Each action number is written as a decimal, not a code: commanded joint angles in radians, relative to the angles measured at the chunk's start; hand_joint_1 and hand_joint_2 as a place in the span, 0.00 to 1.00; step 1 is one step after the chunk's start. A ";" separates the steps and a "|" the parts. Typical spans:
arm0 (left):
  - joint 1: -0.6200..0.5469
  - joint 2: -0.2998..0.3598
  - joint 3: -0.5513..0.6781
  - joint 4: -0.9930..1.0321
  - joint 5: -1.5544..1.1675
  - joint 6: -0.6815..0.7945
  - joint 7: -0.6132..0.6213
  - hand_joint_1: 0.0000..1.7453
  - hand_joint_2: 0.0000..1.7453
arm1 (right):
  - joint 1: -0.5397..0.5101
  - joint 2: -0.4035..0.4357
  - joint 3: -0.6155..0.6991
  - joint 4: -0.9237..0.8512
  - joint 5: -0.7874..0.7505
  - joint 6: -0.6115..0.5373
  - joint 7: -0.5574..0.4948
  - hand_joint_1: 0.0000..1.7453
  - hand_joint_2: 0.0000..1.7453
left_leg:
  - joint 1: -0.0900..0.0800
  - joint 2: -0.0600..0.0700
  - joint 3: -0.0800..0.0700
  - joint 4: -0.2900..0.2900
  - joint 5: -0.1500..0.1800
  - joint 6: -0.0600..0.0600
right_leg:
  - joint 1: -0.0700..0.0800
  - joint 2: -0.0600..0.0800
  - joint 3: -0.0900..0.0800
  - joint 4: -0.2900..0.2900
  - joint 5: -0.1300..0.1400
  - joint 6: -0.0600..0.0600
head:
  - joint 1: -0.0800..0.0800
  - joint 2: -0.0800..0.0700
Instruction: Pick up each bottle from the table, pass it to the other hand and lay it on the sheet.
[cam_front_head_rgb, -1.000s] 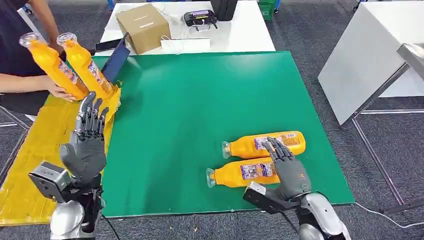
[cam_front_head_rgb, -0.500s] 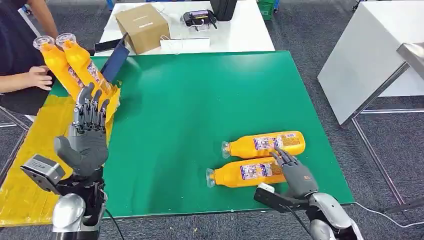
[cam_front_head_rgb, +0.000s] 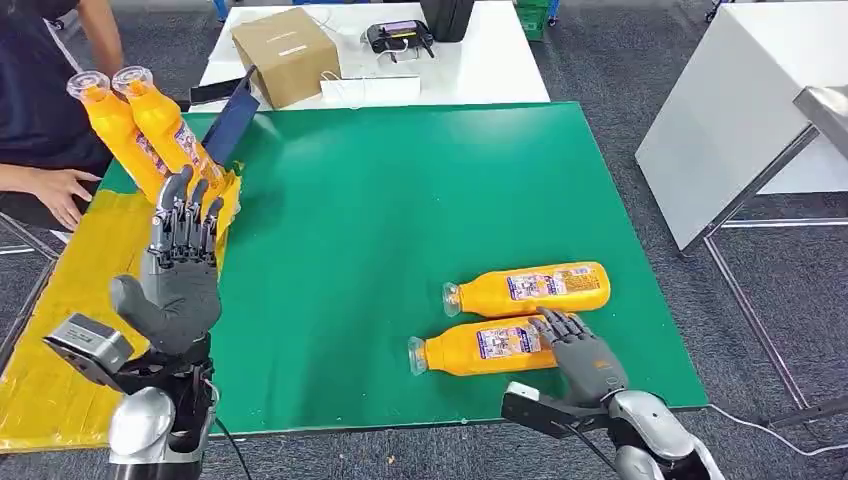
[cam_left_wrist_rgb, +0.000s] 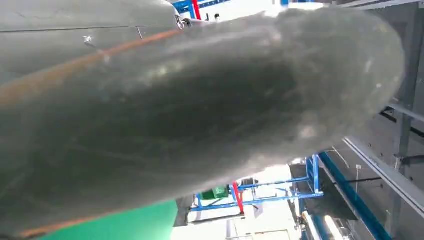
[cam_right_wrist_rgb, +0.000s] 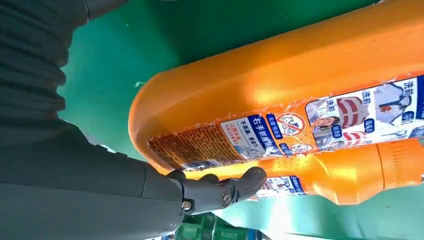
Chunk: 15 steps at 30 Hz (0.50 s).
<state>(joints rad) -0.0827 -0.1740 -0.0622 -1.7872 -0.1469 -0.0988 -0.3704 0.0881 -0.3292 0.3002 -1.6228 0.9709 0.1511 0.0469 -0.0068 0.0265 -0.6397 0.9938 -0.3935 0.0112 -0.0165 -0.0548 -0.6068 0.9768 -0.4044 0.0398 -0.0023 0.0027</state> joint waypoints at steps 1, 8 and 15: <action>-0.038 0.018 -0.018 0.069 -0.001 -0.004 0.004 0.00 0.00 | -0.063 0.008 0.076 0.121 0.000 0.020 -0.002 0.00 1.00 | 0.002 -0.001 0.007 -0.001 -0.003 -0.001 | 0.001 0.004 0.008 -0.002 -0.002 -0.002 | 0.000 0.000; -0.063 0.014 -0.031 0.089 -0.001 -0.001 0.016 0.00 0.00 | -0.160 -0.008 0.188 0.258 0.097 0.074 0.018 0.00 1.00 | 0.002 -0.001 0.007 -0.001 -0.002 -0.002 | 0.001 0.005 0.007 -0.003 -0.001 -0.002 | 0.000 0.000; -0.147 0.016 -0.072 0.205 0.025 -0.003 0.015 0.00 0.00 | -0.208 -0.174 0.282 0.363 -0.026 0.215 -0.007 1.00 1.00 | 0.002 -0.007 0.012 -0.001 -0.001 0.000 | 0.001 -0.002 0.014 -0.004 -0.002 -0.001 | 0.000 0.000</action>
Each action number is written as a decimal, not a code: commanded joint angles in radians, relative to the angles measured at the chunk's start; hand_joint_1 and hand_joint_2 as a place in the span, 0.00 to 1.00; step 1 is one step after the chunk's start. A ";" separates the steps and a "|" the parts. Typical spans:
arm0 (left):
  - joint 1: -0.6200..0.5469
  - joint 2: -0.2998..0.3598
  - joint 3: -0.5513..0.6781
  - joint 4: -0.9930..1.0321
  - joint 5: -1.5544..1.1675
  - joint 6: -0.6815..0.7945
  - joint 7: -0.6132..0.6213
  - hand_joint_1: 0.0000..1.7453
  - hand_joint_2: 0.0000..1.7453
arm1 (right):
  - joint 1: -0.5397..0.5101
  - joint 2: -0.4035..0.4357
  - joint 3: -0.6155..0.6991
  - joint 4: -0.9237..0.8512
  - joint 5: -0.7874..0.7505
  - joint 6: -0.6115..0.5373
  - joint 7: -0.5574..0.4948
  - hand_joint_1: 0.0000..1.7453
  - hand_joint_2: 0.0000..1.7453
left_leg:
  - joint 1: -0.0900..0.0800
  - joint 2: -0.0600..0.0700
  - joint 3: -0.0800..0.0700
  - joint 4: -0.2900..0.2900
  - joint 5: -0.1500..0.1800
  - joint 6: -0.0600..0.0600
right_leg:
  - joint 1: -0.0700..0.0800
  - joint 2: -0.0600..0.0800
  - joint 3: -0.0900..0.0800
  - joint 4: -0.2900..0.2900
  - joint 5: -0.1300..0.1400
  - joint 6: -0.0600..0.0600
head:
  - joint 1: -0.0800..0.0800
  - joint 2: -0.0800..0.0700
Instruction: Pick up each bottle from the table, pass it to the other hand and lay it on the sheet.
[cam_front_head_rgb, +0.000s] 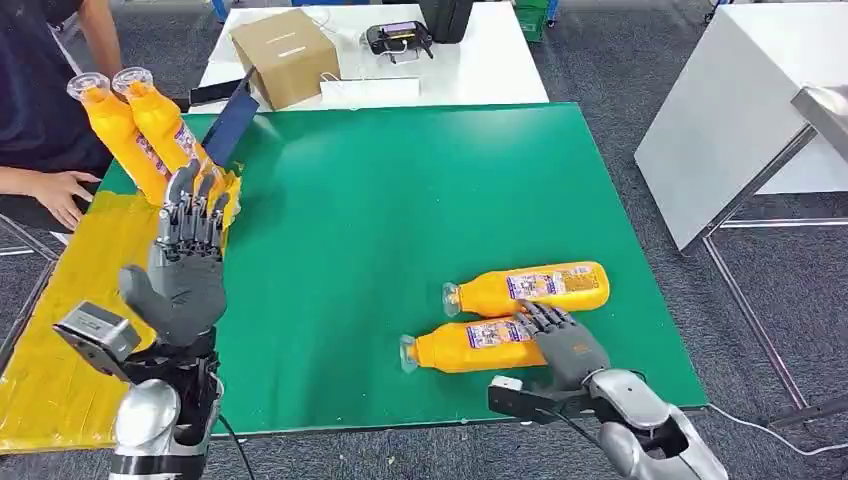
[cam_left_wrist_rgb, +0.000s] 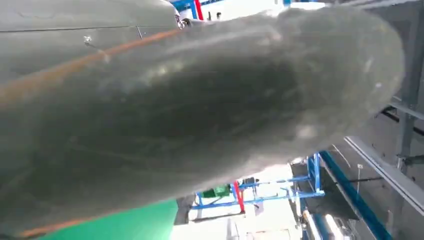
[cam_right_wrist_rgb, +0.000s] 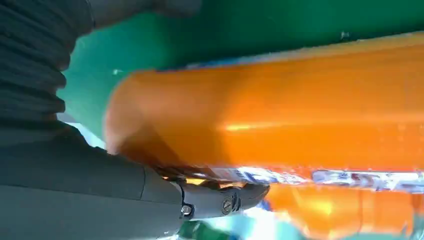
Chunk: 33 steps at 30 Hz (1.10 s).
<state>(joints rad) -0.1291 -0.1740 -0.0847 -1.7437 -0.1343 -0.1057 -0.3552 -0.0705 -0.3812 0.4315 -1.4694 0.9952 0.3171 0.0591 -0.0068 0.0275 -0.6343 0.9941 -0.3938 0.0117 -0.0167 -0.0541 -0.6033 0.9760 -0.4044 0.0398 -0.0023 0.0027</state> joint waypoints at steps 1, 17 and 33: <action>-0.099 0.017 -0.050 0.160 0.013 0.004 -0.001 0.00 0.00 | -0.050 -0.121 0.154 0.205 -0.051 0.049 -0.019 1.00 1.00 | 0.001 -0.008 0.006 -0.002 0.000 0.000 | 0.001 -0.004 0.010 -0.003 -0.002 0.000 | 0.000 0.000; -0.177 0.025 -0.110 0.265 0.094 0.023 -0.008 0.00 0.00 | -0.029 -0.154 0.323 0.339 -0.151 0.063 0.048 1.00 1.00 | 0.005 -0.012 0.033 -0.003 -0.009 0.009 | 0.002 -0.009 0.033 -0.017 -0.008 0.004 | 0.000 0.000; 0.057 0.045 -0.021 0.071 0.149 -0.048 0.095 0.00 1.00 | 0.052 0.325 -0.153 -0.151 -0.413 -0.278 -0.077 1.00 1.00 | 0.011 0.011 0.037 -0.002 -0.017 0.006 | 0.008 0.013 0.047 -0.020 -0.005 0.004 | -0.001 0.000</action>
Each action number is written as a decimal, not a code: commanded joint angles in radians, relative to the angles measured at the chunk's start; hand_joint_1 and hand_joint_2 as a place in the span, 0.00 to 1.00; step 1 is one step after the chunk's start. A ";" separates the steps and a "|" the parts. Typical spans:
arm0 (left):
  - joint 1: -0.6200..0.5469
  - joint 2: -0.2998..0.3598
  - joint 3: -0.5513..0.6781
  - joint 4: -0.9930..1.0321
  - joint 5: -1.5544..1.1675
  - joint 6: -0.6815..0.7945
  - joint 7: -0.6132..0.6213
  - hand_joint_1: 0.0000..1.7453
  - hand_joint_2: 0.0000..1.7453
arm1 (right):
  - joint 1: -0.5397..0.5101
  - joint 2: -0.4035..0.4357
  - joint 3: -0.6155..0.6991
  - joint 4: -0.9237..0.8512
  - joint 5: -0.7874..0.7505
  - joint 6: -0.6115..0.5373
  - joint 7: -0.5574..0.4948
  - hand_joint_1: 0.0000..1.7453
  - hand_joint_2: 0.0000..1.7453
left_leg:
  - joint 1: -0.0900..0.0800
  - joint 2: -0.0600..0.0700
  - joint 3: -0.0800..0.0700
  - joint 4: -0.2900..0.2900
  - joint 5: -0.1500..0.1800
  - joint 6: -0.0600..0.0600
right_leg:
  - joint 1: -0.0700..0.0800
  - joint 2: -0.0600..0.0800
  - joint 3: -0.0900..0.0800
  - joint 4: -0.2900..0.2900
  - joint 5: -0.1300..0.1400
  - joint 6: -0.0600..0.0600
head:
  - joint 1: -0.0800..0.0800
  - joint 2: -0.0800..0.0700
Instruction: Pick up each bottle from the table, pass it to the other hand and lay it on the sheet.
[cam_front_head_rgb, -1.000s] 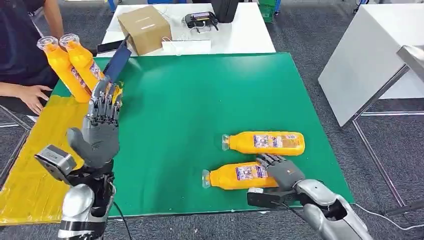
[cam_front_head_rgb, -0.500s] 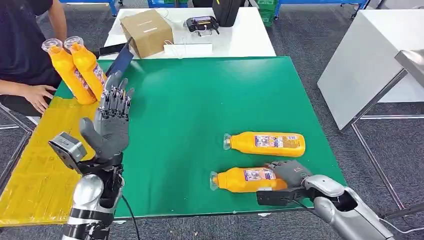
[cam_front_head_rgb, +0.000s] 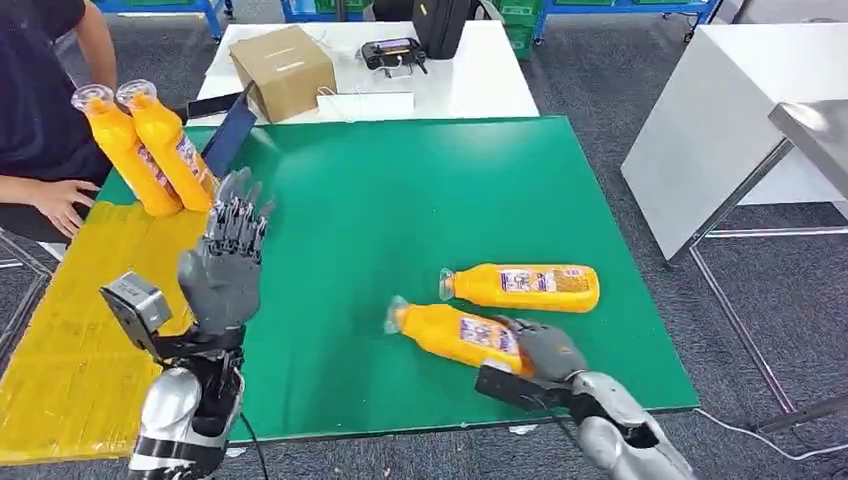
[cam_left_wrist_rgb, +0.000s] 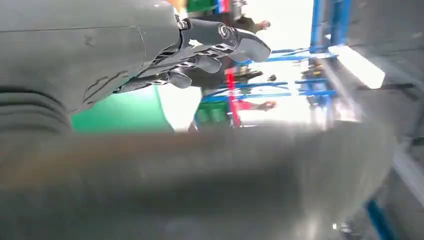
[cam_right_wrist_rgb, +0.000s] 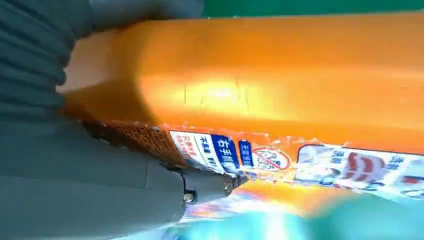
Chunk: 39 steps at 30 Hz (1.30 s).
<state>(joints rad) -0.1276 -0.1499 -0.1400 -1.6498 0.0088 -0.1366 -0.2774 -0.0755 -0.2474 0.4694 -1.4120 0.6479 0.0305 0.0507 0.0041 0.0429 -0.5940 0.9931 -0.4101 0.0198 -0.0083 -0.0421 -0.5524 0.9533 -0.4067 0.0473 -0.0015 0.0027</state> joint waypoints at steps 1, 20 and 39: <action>0.062 0.019 0.033 -0.029 0.004 -0.020 0.018 0.00 1.00 | 0.048 0.217 -0.197 -0.221 -0.078 0.006 -0.080 1.00 1.00 | -0.001 -0.008 -0.009 0.000 0.002 -0.003 | -0.001 -0.002 -0.009 0.004 -0.002 -0.002 | -0.001 0.000; 0.049 -0.024 -0.043 -0.016 0.023 -0.061 0.062 0.00 1.00 | -0.117 0.382 -0.078 -0.149 -0.143 -0.043 -0.090 1.00 1.00 | 0.000 -0.014 -0.020 0.000 0.003 -0.003 | 0.000 -0.008 -0.018 0.004 -0.005 -0.003 | 0.000 0.000; 0.036 -0.018 -0.079 -0.058 -0.018 -0.023 0.067 0.00 1.00 | -0.231 0.494 0.361 0.203 -0.049 -0.009 -0.080 1.00 1.00 | 0.000 -0.011 -0.018 -0.001 0.002 -0.004 | 0.000 -0.004 -0.018 0.005 -0.005 -0.003 | 0.000 0.000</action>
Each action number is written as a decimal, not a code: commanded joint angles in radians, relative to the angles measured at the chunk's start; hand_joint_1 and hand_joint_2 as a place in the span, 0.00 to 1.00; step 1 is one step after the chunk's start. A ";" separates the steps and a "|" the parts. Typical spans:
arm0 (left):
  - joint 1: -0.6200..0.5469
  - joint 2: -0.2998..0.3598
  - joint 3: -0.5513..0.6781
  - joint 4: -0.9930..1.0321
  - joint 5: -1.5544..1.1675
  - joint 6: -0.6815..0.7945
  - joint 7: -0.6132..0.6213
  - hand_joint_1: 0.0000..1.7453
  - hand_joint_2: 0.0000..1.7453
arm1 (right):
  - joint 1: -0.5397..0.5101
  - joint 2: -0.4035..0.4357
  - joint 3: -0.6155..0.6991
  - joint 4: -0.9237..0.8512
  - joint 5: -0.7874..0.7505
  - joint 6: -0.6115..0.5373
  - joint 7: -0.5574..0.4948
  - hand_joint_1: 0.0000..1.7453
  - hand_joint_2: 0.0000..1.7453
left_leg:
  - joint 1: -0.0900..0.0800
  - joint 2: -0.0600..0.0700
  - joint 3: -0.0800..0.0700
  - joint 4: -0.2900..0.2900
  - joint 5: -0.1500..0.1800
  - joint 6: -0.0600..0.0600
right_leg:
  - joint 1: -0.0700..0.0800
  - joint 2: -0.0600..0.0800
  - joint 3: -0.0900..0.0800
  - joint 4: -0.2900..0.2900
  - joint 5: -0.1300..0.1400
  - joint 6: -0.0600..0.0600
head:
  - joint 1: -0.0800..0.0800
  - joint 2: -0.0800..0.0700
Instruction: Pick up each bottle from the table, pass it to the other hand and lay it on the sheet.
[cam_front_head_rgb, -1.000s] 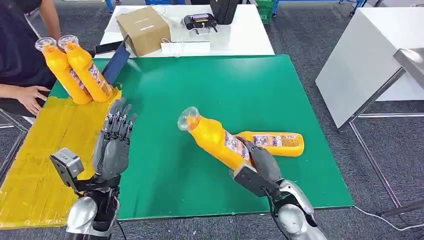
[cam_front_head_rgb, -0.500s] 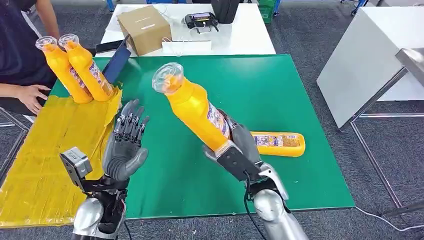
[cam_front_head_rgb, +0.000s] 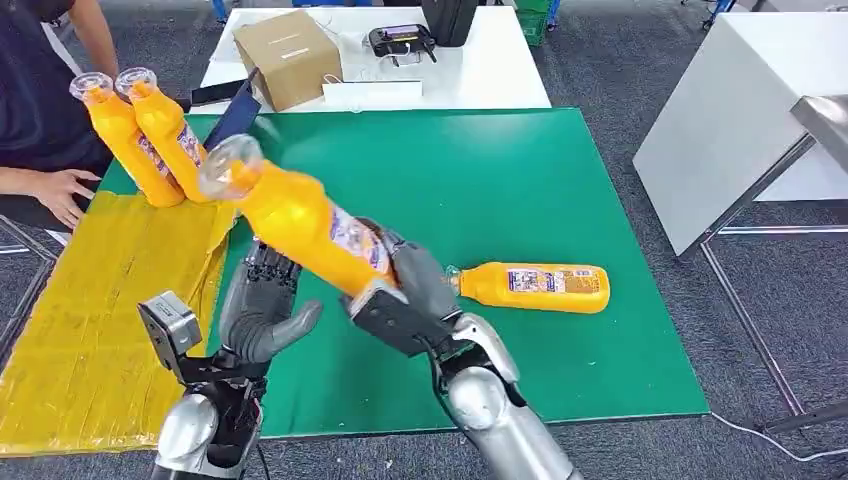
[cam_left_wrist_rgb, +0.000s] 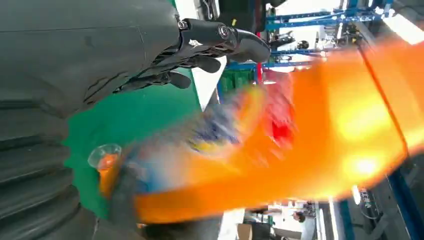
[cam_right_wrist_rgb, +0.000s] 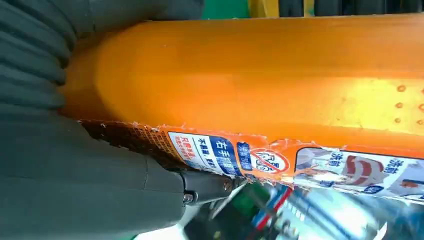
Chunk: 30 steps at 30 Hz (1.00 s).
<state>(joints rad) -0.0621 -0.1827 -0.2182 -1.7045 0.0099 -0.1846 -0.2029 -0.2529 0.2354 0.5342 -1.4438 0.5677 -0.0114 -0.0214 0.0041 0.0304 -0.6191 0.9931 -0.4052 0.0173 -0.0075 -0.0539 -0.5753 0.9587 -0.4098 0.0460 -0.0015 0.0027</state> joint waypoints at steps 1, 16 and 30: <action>-0.037 0.014 0.002 0.002 -0.019 0.028 -0.009 0.00 1.00 | -0.077 0.000 0.331 0.267 0.004 0.047 -0.025 1.00 1.00 | 0.001 0.001 0.004 -0.001 -0.002 -0.001 | 0.000 0.005 0.003 -0.001 -0.001 -0.001 | 0.001 0.000; -0.055 0.010 0.012 0.026 -0.018 0.044 -0.037 1.00 1.00 | -0.128 -0.009 0.447 0.337 -0.046 0.079 -0.049 1.00 1.00 | 0.000 -0.005 0.003 -0.001 -0.001 -0.001 | 0.000 -0.001 0.002 -0.001 -0.002 -0.003 | 0.000 0.000; -0.065 0.017 0.011 -0.004 -0.121 0.084 -0.086 1.00 1.00 | -0.114 -0.028 0.401 0.308 -0.044 0.044 -0.019 1.00 1.00 | 0.001 -0.005 0.001 -0.001 0.000 -0.001 | 0.000 -0.001 0.000 -0.001 -0.002 -0.003 | 0.000 0.000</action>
<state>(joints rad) -0.0203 -0.1701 -0.1495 -1.7220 -0.0340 -0.1228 -0.2724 -0.3954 0.2453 0.8343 -1.1887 0.5055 0.0179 -0.0515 0.0038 0.0313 -0.6206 0.9933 -0.4052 0.0172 -0.0079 -0.0536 -0.5789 0.9586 -0.4105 0.0443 -0.0012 0.0027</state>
